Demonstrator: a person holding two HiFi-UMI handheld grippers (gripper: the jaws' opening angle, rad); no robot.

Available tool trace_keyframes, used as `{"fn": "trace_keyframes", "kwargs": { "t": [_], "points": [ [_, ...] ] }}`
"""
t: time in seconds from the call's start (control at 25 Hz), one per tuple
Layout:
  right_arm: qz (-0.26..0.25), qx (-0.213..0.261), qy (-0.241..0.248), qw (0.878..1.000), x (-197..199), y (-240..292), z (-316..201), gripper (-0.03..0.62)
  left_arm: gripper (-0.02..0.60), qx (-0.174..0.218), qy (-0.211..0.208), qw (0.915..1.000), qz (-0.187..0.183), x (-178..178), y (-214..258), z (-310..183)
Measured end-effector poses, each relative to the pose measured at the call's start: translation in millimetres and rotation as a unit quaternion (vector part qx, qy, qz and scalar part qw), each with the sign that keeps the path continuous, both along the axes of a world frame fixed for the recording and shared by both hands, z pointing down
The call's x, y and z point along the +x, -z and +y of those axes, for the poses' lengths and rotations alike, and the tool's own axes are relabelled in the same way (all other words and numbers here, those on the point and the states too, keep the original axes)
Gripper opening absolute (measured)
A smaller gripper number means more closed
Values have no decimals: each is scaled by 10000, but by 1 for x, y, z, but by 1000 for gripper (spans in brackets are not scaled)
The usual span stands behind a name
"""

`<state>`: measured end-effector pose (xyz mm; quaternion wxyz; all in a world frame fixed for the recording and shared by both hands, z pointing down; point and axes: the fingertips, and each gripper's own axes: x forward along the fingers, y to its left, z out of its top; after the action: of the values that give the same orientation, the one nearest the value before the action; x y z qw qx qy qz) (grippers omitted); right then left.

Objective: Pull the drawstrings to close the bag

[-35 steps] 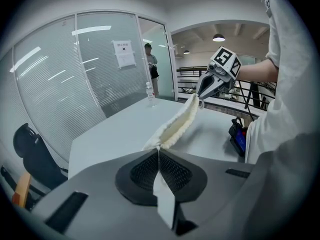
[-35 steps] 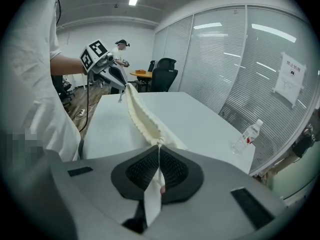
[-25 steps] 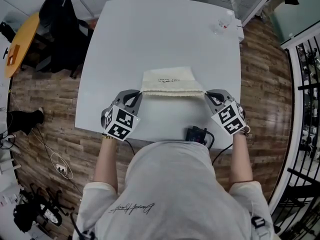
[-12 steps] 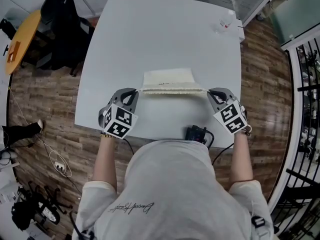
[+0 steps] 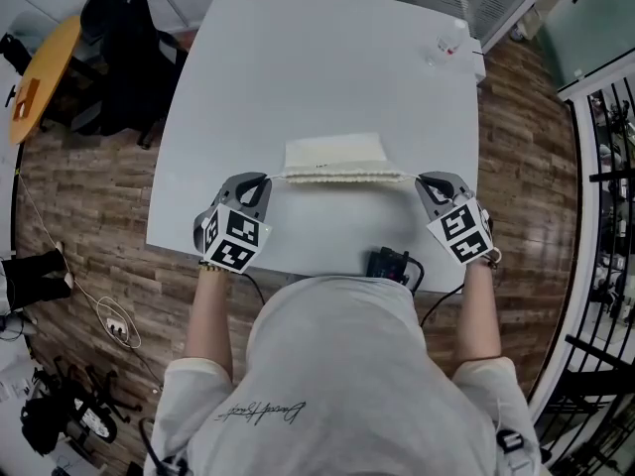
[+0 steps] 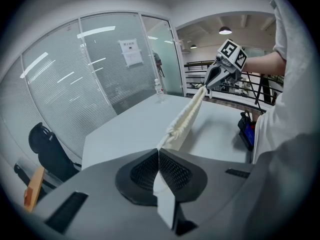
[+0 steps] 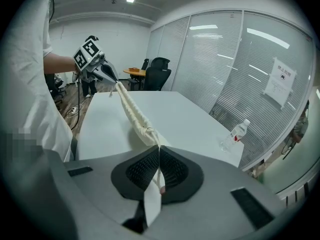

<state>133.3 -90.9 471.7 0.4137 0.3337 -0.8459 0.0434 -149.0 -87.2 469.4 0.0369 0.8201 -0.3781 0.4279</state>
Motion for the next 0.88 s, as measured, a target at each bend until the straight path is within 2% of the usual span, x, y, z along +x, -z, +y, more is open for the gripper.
{"fn": "trace_keyframes", "kwargs": {
  "t": [0.88],
  "points": [
    [188, 33, -265, 9995, 24, 2, -5, 26, 14, 72, 177, 9998, -104, -13, 3, -5]
  ]
}}
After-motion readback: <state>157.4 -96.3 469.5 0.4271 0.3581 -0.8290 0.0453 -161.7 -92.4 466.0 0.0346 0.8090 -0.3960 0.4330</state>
